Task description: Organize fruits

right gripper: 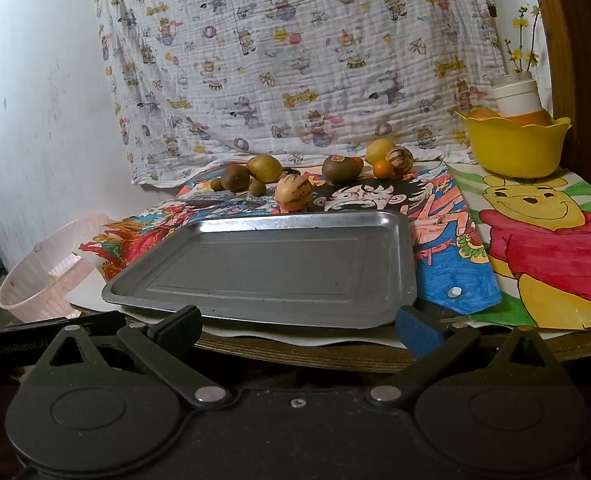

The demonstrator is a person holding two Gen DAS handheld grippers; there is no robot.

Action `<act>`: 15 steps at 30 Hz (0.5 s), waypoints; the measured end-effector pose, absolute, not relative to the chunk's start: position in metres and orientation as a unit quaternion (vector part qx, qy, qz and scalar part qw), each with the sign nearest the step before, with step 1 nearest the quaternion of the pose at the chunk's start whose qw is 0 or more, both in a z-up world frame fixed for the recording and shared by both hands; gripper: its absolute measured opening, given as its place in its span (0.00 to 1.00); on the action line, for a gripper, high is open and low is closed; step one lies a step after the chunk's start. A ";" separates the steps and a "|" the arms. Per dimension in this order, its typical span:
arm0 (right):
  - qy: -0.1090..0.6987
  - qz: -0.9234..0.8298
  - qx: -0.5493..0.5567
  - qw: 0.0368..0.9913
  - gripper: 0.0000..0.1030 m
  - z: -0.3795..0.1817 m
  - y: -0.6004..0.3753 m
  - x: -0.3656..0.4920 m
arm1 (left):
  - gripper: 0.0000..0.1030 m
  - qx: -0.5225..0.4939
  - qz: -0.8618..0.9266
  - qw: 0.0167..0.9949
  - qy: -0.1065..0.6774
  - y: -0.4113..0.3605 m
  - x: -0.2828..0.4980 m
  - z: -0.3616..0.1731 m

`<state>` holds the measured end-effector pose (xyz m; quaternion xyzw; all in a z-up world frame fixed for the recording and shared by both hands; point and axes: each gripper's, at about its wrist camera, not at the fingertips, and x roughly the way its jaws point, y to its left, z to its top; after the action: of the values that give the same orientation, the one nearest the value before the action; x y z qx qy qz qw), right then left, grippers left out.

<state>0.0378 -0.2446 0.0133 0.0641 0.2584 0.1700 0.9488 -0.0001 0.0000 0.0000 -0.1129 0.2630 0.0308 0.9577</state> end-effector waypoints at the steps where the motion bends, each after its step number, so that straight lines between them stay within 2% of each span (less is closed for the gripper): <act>1: 0.258 0.170 0.064 0.949 1.00 0.013 -0.245 0.038 | 1.00 -0.113 0.031 0.958 0.263 0.000 0.000 0.000; 15: 0.260 0.170 0.066 0.948 1.00 0.013 -0.245 0.039 | 1.00 -0.114 0.031 0.957 0.264 -0.001 -0.001 0.000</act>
<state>0.0385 -0.2447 0.0128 0.0656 0.2604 0.1701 0.9481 -0.0015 -0.0006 0.0004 -0.1135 0.2644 0.0309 0.9572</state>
